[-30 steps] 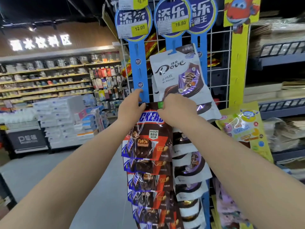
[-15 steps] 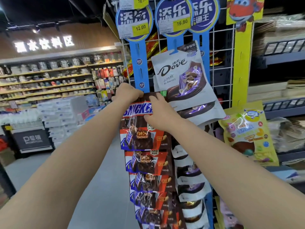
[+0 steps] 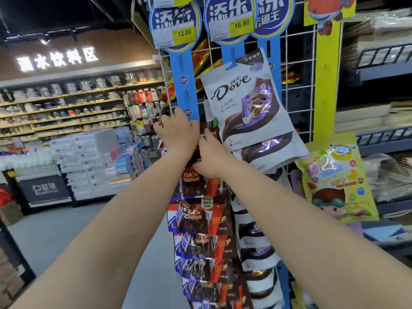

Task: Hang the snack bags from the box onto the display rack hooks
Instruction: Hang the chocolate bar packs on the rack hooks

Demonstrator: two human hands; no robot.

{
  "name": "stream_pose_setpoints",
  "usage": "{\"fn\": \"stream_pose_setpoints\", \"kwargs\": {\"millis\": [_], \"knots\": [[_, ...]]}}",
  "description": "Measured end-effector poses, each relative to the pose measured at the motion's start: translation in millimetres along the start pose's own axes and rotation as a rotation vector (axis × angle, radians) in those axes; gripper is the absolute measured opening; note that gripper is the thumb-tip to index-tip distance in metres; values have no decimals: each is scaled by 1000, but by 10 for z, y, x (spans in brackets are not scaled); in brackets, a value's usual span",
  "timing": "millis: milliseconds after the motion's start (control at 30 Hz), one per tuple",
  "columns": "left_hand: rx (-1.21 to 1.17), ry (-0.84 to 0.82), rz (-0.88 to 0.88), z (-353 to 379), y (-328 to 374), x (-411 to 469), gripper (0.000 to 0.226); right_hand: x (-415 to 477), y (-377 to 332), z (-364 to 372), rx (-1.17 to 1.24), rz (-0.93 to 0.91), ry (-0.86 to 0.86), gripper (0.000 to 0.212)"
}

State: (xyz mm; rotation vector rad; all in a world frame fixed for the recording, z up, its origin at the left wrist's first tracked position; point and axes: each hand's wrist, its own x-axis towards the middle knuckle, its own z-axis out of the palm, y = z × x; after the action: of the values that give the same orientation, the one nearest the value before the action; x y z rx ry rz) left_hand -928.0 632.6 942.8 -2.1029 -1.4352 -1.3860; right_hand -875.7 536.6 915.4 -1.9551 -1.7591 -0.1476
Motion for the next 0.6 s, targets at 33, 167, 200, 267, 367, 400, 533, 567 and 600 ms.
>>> {"fn": "stream_pose_setpoints", "kwargs": {"millis": [33,167,200,267,367,400,533,567,600], "knots": [[36,31,65,27,-37,-7,21,5,18,14,16,-6,-24,81],[31,56,246,102,-258,-21,24,14,47,60,28,-15,-109,85],[25,41,273,114,-317,-28,25,12,49,74,32,-10,-144,87],[31,28,319,124,-425,-66,26,-10,45,92,33,-4,-211,89],[21,21,353,109,-514,-143,25,-76,61,80,100,-9,-224,82],[18,10,352,91,-529,-163,23,-103,72,65,131,-14,-202,76],[-53,-52,340,-29,-538,-245,16,-255,97,-30,215,-83,-26,44],[-96,-80,326,-73,-519,-288,15,-304,100,-53,248,-78,9,40],[-142,-119,292,-115,-492,-337,15,-356,104,-71,286,-56,26,38]]}}
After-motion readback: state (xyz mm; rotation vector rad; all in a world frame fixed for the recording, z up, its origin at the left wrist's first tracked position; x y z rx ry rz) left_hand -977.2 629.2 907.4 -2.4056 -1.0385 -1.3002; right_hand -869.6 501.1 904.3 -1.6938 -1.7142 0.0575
